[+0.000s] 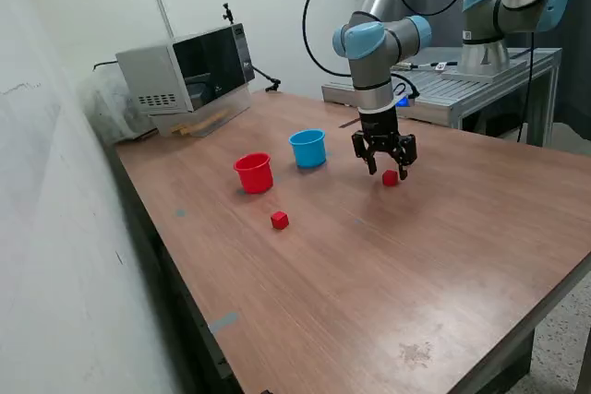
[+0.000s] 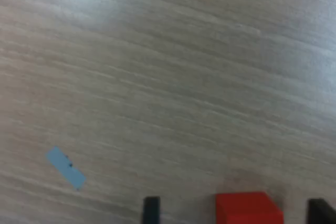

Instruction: Place red objects in the red bin, and blue objects in the blue bin.

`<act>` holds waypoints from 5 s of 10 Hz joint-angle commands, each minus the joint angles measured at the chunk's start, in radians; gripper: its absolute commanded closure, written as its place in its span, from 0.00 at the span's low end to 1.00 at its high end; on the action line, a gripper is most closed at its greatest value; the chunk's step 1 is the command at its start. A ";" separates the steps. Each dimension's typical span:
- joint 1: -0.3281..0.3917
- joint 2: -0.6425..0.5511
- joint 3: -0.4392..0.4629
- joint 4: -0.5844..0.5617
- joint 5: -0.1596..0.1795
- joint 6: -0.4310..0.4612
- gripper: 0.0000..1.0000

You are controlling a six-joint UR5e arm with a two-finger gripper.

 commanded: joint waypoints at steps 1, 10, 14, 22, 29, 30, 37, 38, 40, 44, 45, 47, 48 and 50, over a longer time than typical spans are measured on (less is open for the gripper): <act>0.000 0.000 0.001 -0.003 0.001 0.000 1.00; 0.011 -0.305 -0.035 0.190 -0.012 -0.009 1.00; -0.114 -0.159 -0.327 0.189 -0.035 0.005 1.00; -0.241 0.120 -0.514 0.147 -0.071 0.009 1.00; -0.278 0.154 -0.503 0.120 -0.071 0.009 0.00; -0.278 0.154 -0.502 0.120 -0.069 0.008 0.00; -0.134 -0.102 -0.407 0.159 -0.064 0.008 0.00; -0.094 -0.175 -0.379 0.178 -0.060 0.009 0.00; -0.013 -0.291 -0.342 0.182 -0.054 0.011 0.00; 0.040 -0.244 -0.362 0.184 -0.025 0.014 0.00; 0.040 -0.177 -0.400 0.181 -0.023 0.029 0.00; 0.038 -0.033 -0.481 0.167 -0.023 0.067 0.00; 0.037 0.042 -0.521 0.140 -0.025 0.080 0.00; 0.028 0.173 -0.597 0.127 -0.031 0.093 0.00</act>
